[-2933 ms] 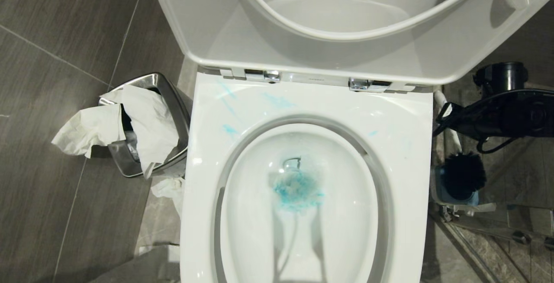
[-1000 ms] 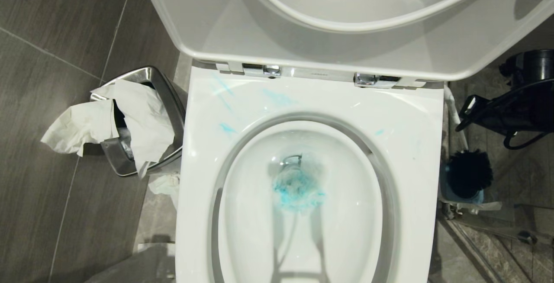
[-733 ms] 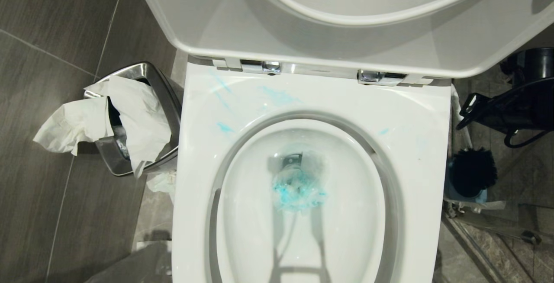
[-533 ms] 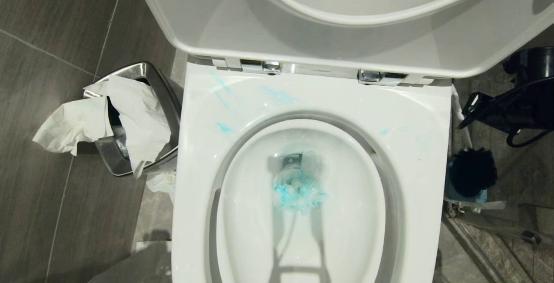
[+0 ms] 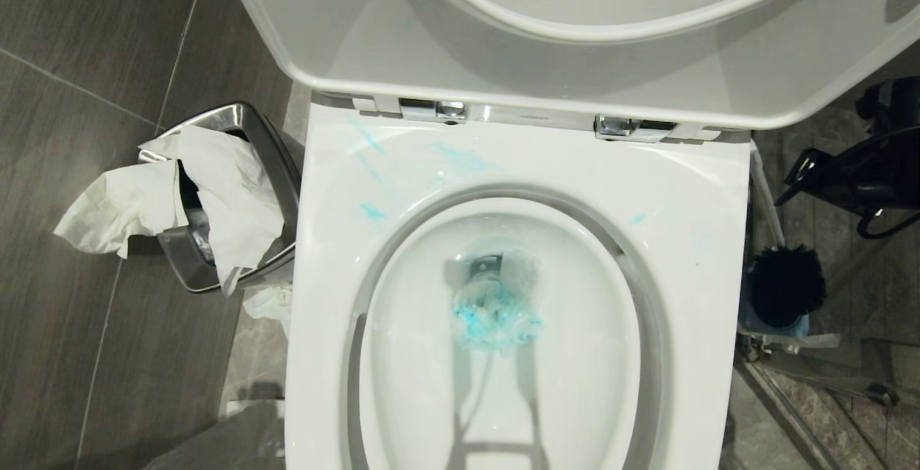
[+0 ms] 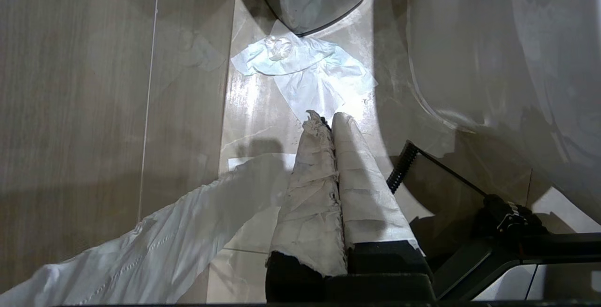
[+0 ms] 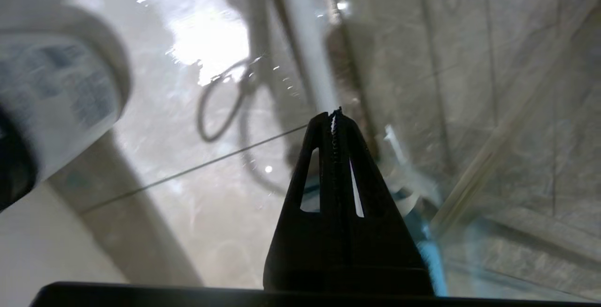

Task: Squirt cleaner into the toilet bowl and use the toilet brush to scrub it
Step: Scrub the toilet bowl

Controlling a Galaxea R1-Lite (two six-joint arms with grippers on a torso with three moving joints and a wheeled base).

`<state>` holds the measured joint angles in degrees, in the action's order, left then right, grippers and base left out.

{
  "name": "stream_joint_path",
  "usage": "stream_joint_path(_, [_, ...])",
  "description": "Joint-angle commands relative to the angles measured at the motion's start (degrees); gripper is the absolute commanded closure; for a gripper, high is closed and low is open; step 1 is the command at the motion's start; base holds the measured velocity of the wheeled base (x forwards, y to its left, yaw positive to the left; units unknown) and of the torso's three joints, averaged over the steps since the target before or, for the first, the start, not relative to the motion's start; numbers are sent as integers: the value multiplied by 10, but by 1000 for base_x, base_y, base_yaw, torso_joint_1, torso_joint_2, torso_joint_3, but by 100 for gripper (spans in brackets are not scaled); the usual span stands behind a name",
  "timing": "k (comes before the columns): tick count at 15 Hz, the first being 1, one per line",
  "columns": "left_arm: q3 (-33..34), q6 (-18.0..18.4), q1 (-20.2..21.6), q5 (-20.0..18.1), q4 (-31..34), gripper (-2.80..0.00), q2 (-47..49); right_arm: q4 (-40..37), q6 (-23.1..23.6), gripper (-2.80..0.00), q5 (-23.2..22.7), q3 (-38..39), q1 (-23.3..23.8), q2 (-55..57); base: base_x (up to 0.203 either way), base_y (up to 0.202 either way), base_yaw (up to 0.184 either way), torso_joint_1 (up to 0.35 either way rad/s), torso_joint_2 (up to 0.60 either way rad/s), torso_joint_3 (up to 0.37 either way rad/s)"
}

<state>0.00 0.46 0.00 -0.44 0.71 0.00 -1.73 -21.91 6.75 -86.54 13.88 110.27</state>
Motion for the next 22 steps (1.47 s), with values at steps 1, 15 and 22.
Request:
stream_joint_path(1, [0,0,0,0,0,0,0,-1,-1,0,-1,-17,7,29,0,0,0,0,0,0])
stream_joint_path(15, [0,0,0,0,0,0,0,3,-10,0,0,-68,-46,71,0,0,0,0,0,0])
stream_joint_path(22, [0,0,0,0,0,0,0,-1,16,-280,16,-114,-58,86,0,0,0,0,0,0])
